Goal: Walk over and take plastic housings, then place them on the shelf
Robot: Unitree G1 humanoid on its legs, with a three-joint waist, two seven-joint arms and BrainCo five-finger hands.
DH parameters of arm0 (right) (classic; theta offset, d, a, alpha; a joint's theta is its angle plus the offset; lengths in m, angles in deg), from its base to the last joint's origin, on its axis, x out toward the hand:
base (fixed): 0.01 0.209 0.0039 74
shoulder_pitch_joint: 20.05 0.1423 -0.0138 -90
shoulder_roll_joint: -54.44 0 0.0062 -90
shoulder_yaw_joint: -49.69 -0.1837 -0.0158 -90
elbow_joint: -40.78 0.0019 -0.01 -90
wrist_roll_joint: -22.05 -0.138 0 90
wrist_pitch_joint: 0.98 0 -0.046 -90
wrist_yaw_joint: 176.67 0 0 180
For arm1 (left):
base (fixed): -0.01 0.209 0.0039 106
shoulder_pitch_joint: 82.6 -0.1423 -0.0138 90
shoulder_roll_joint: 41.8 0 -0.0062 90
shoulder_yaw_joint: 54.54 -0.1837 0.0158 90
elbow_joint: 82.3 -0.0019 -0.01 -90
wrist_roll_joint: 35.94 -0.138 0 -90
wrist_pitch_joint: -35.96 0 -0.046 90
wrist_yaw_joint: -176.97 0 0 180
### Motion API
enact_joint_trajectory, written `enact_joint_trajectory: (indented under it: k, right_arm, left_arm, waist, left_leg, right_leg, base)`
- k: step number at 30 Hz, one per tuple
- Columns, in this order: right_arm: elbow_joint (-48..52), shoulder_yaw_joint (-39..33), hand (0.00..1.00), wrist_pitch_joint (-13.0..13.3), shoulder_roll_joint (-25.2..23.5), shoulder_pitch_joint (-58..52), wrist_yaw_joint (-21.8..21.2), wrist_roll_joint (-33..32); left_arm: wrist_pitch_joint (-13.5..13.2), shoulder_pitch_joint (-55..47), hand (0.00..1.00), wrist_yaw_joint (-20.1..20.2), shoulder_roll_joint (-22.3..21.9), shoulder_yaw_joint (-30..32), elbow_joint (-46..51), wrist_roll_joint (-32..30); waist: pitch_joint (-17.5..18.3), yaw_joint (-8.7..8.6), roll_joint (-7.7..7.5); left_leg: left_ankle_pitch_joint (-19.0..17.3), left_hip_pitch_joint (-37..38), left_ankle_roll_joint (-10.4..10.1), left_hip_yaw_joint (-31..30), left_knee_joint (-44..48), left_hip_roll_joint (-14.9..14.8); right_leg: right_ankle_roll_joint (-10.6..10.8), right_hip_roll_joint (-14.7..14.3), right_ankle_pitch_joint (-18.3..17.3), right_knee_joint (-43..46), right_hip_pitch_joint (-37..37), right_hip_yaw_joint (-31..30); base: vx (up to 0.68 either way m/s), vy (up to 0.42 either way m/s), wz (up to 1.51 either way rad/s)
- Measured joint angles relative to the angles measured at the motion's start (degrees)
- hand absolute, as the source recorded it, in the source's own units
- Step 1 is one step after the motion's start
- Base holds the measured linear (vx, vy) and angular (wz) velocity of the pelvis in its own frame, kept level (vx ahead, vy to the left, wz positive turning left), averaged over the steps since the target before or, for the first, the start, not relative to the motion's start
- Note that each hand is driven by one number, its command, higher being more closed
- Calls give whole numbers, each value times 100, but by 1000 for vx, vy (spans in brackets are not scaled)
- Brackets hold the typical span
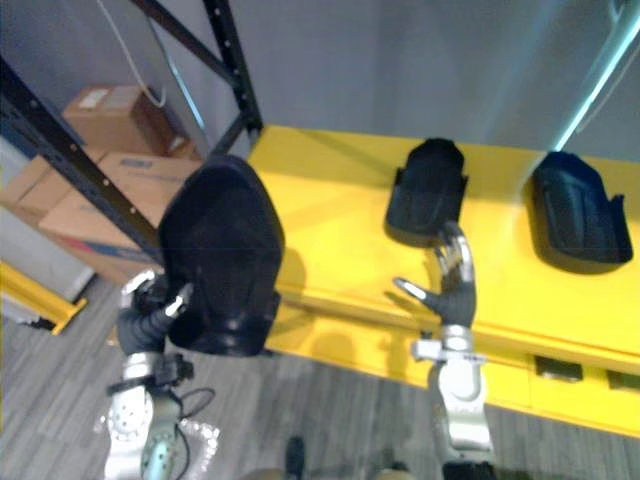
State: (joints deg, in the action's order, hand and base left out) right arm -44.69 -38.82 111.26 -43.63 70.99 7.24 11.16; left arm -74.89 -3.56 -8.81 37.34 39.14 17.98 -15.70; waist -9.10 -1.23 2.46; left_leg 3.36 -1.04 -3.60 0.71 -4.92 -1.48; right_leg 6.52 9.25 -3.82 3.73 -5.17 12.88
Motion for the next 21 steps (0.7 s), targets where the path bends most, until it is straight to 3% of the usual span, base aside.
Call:
enact_joint_trajectory:
  k: [6,12,16,17,21]
  right_arm:
    - [-38,570,0,-17,-186,28,252,-183]
    - [-30,759,0,54,-326,-559,333,-117]
    - [109,751,0,255,-255,-576,20,-123]
    - [181,758,0,284,-192,-579,-118,-123]
    - [206,766,0,284,98,-432,-513,-121]
  left_arm:
    - [2,201,100,-351,3,20,-25,-54]
    - [282,684,100,-1137,208,102,-384,-916]
    - [407,1440,100,-1692,503,305,-1311,-942]
    - [429,1702,100,-1823,597,321,-1648,-875]
    - [498,2581,100,-1978,677,474,-2629,-294]
  waist:
    - [-51,41,-78]
    - [-73,-28,-160]
    - [-80,-151,-141]
    - [-84,-261,-134]
    - [-158,-354,-11]
  left_leg:
    - [-95,102,63,530,-6,-43]
    - [-118,221,92,758,-6,-31]
    - [-51,196,55,963,-4,-71]
    - [-17,197,47,972,-2,-80]
    - [83,103,8,1168,26,-140]
  right_leg:
    - [0,115,0,194,-23,12]
    - [-1,153,0,224,-28,-67]
    - [-1,123,0,199,121,-251]
    - [-1,113,0,197,154,-269]
    - [-10,62,-10,327,449,-499]
  base:
    - [-31,50,7]
    - [0,31,-16]
    - [-10,1,-27]
    - [-5,-11,-17]
    - [-28,-5,-24]
